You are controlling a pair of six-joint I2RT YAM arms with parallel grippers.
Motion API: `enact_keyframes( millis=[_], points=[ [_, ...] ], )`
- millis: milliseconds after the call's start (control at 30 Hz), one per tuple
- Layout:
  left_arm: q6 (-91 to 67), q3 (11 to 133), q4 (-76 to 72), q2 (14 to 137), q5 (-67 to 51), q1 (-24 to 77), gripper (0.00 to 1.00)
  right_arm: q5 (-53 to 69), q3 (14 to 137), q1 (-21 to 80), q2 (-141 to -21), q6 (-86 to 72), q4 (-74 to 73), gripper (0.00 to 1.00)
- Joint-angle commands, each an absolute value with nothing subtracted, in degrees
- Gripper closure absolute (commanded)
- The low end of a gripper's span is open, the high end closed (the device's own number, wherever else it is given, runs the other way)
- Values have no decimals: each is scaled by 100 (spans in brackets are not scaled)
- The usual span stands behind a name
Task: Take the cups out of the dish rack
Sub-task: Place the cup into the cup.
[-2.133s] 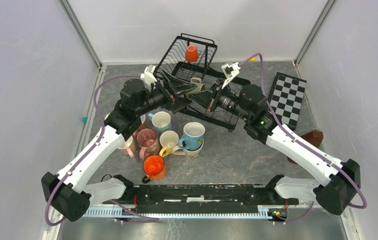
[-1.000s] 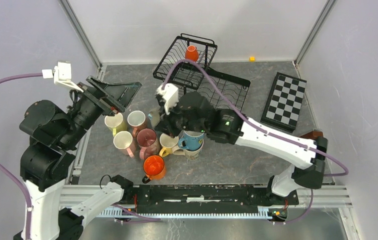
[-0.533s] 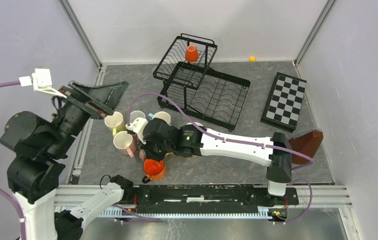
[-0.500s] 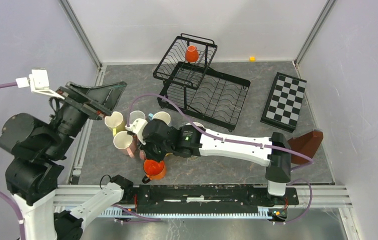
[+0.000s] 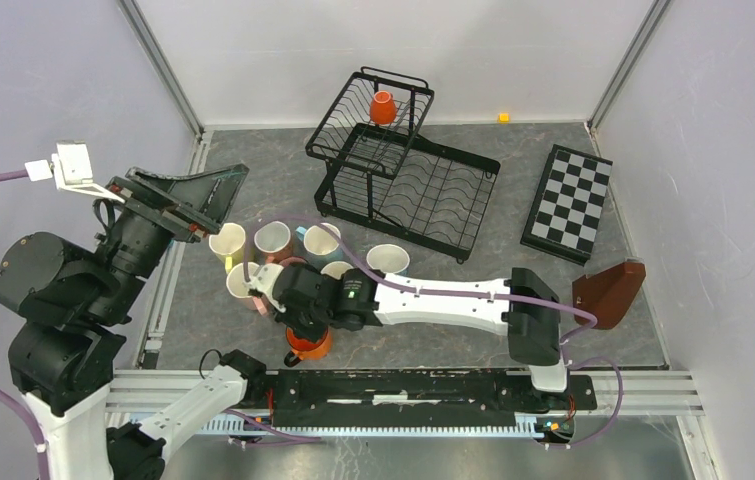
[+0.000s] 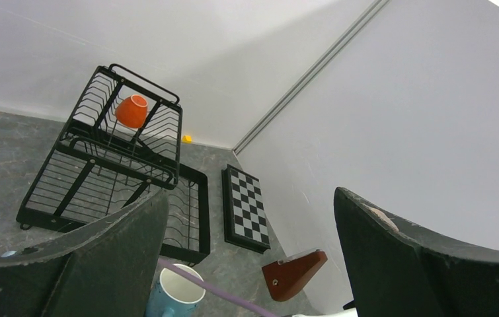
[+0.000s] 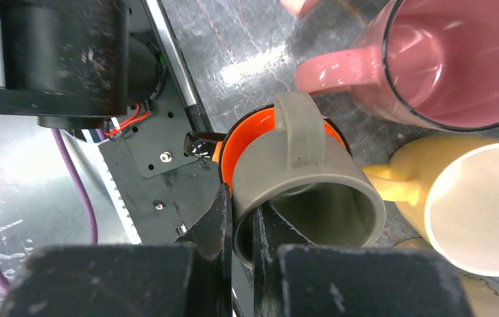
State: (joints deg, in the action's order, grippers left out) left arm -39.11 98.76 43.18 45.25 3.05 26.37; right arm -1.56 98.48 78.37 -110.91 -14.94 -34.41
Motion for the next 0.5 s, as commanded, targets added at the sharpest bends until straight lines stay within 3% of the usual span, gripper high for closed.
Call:
enact_keyframes(
  millis=[0, 467],
  points=[
    [-3686, 9818, 4144, 4495, 398, 2617, 0, -228, 9742, 7898, -11185, -1416, -3232, 100],
    [-3668, 9681, 4142, 4488, 378, 2611, 0, -195, 9615, 7900, -11464, -1342, -3111, 100]
  ],
)
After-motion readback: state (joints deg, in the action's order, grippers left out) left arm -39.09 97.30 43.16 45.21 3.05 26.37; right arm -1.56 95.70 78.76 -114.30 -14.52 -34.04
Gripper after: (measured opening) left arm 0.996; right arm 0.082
